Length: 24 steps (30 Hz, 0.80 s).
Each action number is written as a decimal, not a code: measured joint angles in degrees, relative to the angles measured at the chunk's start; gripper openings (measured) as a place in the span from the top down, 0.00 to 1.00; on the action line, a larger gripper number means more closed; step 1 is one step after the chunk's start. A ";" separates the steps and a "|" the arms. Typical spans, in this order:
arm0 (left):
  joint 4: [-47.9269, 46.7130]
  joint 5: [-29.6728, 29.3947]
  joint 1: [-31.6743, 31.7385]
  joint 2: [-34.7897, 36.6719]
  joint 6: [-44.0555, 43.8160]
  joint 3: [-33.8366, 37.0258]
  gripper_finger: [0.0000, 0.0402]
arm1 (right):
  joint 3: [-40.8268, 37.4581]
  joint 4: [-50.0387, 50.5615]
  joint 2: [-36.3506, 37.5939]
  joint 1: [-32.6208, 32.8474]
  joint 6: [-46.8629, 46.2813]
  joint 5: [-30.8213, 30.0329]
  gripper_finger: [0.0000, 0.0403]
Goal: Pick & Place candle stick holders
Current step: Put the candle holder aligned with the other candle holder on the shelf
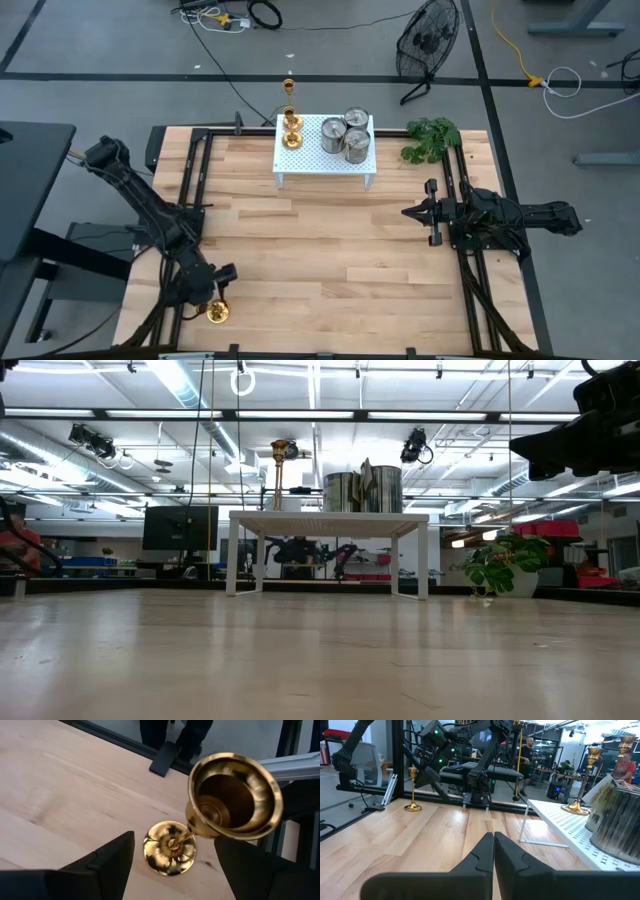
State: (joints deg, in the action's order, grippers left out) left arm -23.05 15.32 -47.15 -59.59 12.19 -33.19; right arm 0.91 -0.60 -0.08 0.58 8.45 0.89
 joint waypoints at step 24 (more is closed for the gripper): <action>15.89 2.19 -1.12 -0.02 -6.95 7.41 0.29 | 0.01 0.00 -0.01 0.00 0.00 0.00 0.96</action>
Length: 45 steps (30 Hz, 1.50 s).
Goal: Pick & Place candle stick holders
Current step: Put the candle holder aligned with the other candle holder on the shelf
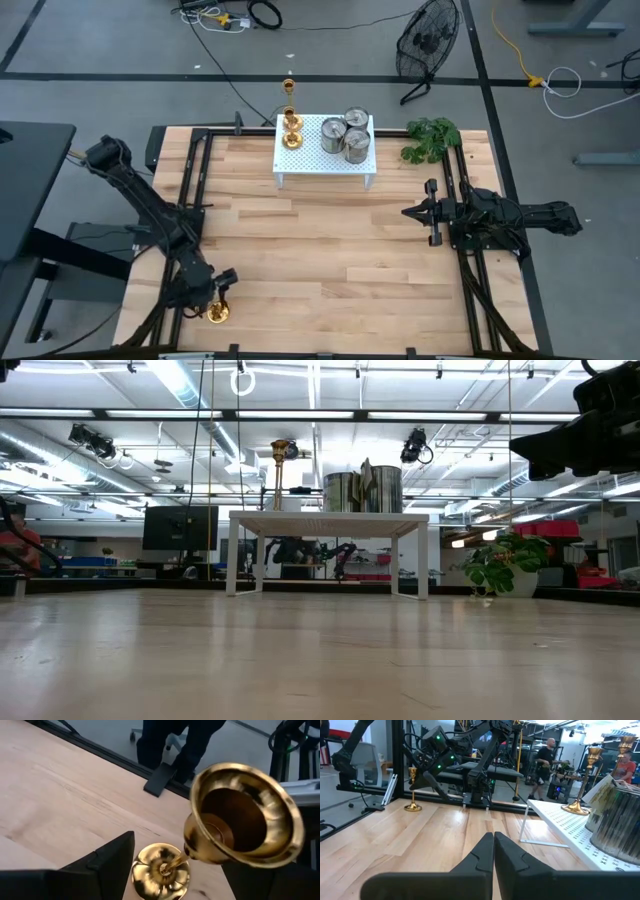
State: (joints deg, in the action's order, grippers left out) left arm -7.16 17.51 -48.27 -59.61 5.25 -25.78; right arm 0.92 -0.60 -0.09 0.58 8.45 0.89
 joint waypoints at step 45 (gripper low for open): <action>6.54 -4.78 -2.78 0.00 5.98 3.82 0.52 | 0.00 0.00 -0.01 0.00 -0.01 0.00 0.96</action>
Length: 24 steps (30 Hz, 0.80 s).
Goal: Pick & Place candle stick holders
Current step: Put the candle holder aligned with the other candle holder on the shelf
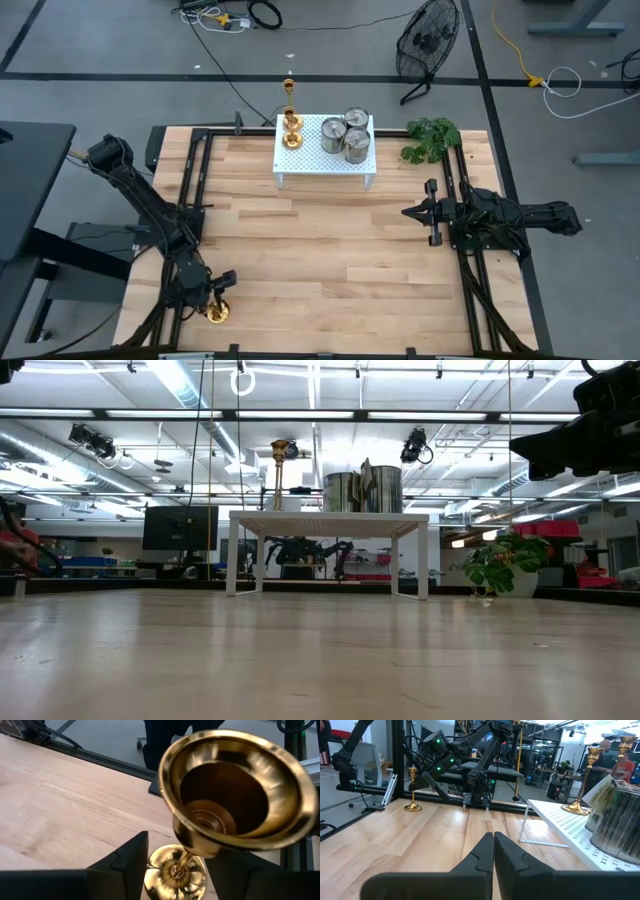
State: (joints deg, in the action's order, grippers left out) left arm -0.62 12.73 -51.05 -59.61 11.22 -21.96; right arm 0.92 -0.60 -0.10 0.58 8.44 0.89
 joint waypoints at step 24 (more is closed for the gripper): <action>-0.04 1.02 0.00 0.00 -0.04 -0.01 0.78 | 0.01 0.00 0.00 0.00 0.00 0.00 0.96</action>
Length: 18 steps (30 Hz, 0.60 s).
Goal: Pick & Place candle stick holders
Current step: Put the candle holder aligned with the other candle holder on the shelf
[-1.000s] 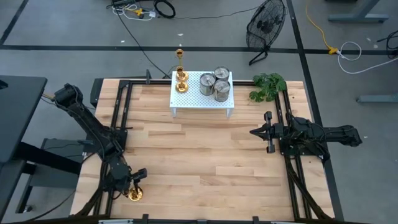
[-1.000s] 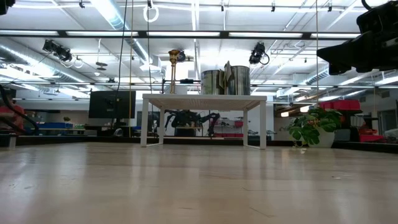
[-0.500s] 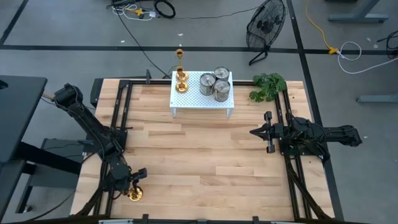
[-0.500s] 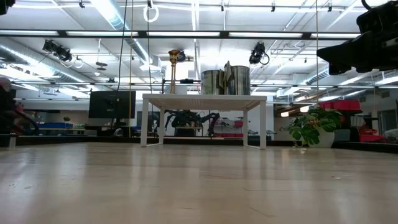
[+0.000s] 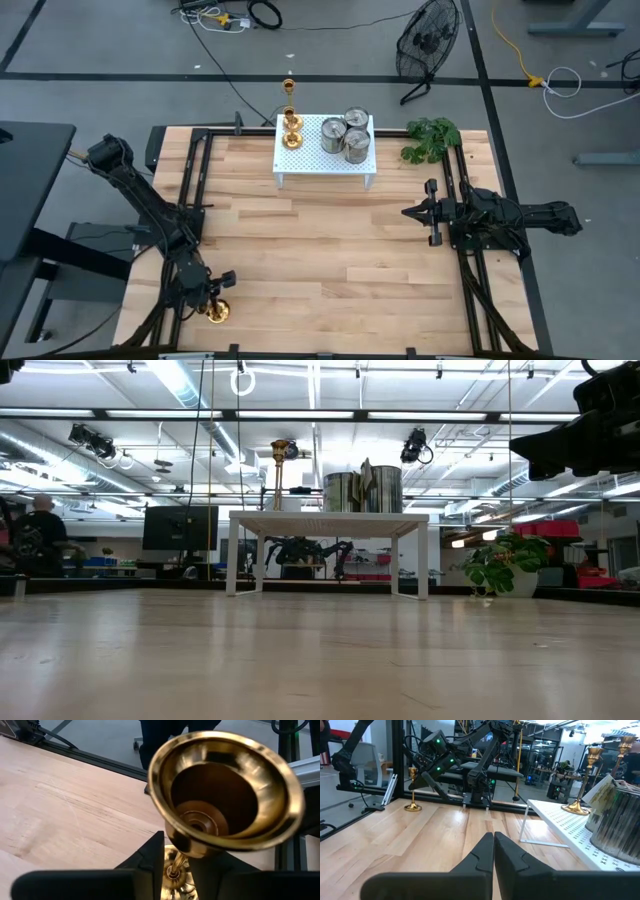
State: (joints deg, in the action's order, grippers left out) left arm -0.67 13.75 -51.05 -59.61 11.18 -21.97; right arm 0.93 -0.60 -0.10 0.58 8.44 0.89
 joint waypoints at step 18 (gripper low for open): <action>0.00 0.03 0.00 0.00 -0.04 -0.01 0.86 | -0.01 0.00 0.02 0.00 0.01 0.00 0.96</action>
State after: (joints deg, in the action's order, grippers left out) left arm -0.67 13.79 -51.05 -59.61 11.14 -21.98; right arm 0.92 -0.60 -0.08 0.58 8.45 0.89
